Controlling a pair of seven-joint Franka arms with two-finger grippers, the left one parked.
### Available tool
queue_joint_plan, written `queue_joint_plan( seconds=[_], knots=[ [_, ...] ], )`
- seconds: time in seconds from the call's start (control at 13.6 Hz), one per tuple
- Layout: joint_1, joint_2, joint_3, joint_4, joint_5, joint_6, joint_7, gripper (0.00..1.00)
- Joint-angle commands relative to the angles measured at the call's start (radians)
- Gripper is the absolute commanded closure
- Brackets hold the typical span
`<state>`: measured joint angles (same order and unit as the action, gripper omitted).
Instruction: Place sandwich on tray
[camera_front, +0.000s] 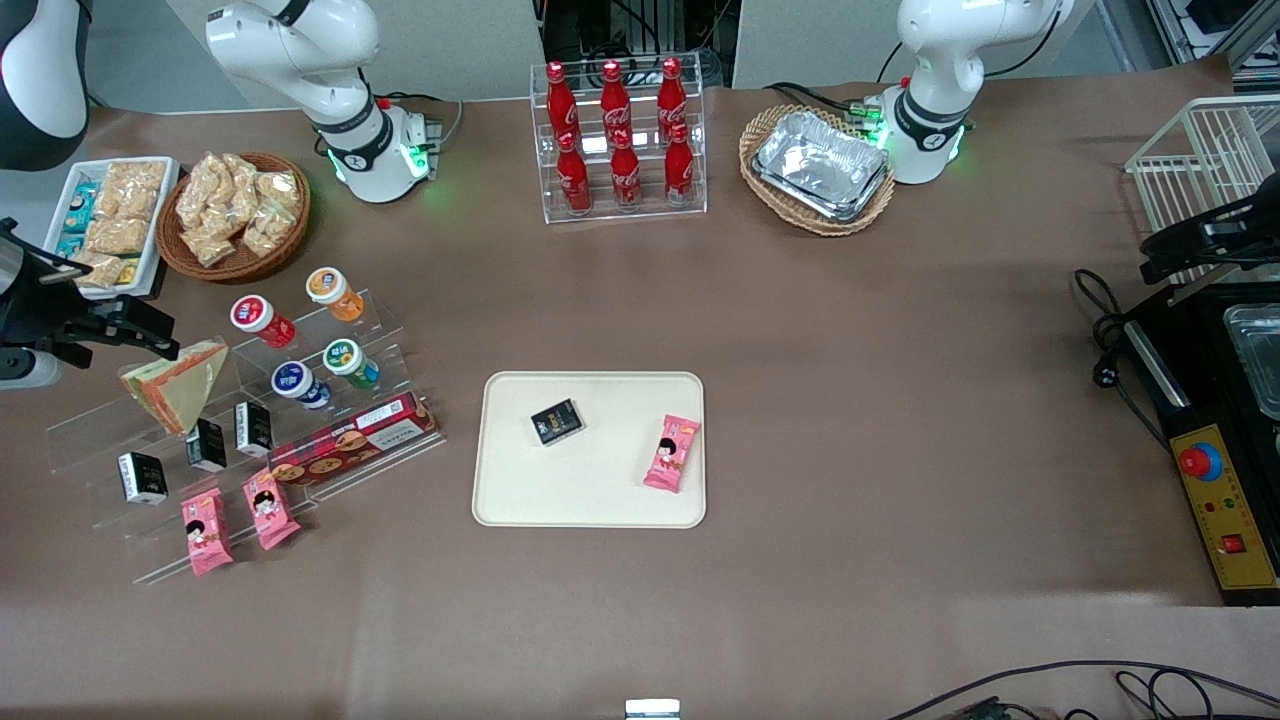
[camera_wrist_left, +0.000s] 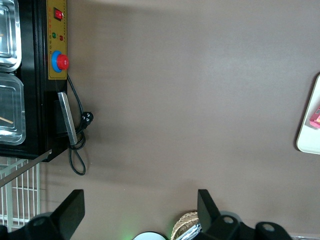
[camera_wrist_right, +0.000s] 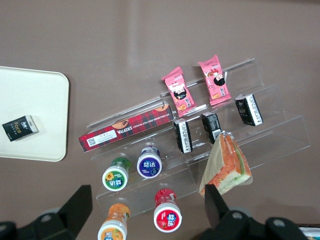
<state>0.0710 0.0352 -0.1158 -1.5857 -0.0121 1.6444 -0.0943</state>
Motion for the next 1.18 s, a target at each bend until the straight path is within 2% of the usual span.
queue_joint_plan(
  seconds=[0.0, 0.37, 0.51, 0.74, 0.88, 1.1],
  knots=[
    [-0.002, -0.021, -0.008, 0.012, 0.018, -0.017, 0.001, 0.00],
    [-0.013, -0.023, -0.016, 0.012, 0.021, -0.020, 0.001, 0.00],
    [-0.039, -0.020, -0.063, 0.010, 0.055, -0.026, 0.001, 0.00],
    [-0.045, -0.028, -0.070, 0.009, -0.003, -0.029, 0.033, 0.00],
    [-0.054, -0.040, -0.082, 0.003, -0.011, -0.064, 0.205, 0.00],
    [-0.086, -0.040, -0.100, -0.005, -0.015, -0.080, 0.241, 0.00]
  ],
)
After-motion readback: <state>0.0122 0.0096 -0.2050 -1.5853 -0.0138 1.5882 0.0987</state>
